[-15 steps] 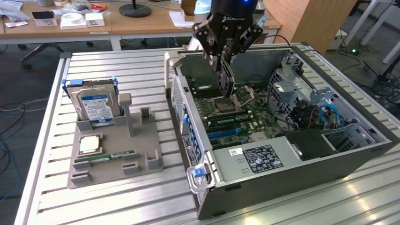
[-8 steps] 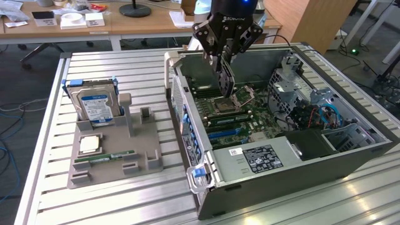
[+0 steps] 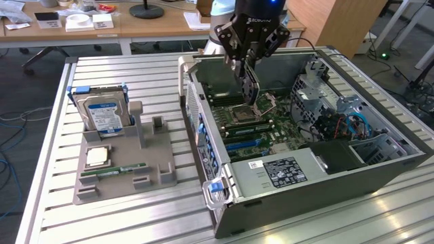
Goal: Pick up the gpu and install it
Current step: 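Pick up the gpu and move the gpu toward the slot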
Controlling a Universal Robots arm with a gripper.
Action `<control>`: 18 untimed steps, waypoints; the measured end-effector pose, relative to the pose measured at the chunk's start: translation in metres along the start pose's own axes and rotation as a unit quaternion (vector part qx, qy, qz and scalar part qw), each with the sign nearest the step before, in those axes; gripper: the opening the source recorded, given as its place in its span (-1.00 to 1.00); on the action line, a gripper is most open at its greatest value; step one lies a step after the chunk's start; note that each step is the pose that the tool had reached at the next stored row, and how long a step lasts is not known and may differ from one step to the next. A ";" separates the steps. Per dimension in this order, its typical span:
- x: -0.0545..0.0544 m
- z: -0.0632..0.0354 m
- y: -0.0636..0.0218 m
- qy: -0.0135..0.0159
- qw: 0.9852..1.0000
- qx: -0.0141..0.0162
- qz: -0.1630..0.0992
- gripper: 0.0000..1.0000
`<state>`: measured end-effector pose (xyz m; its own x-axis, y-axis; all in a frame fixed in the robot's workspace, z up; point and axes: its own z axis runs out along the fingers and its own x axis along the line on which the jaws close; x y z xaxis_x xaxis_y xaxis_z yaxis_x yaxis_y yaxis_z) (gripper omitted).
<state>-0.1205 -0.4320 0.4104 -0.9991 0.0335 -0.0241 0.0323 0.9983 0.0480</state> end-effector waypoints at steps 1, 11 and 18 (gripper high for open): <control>0.000 0.0000 0.0000 0.000 1.000 0.000 0.000 -0.47; -0.001 0.0001 0.0000 0.000 1.000 0.000 0.000 -0.47; -0.002 0.0001 0.0001 0.000 1.000 0.000 0.000 -0.47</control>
<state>-0.1183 -0.4320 0.4104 -0.9992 0.0333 -0.0241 0.0321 0.9983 0.0480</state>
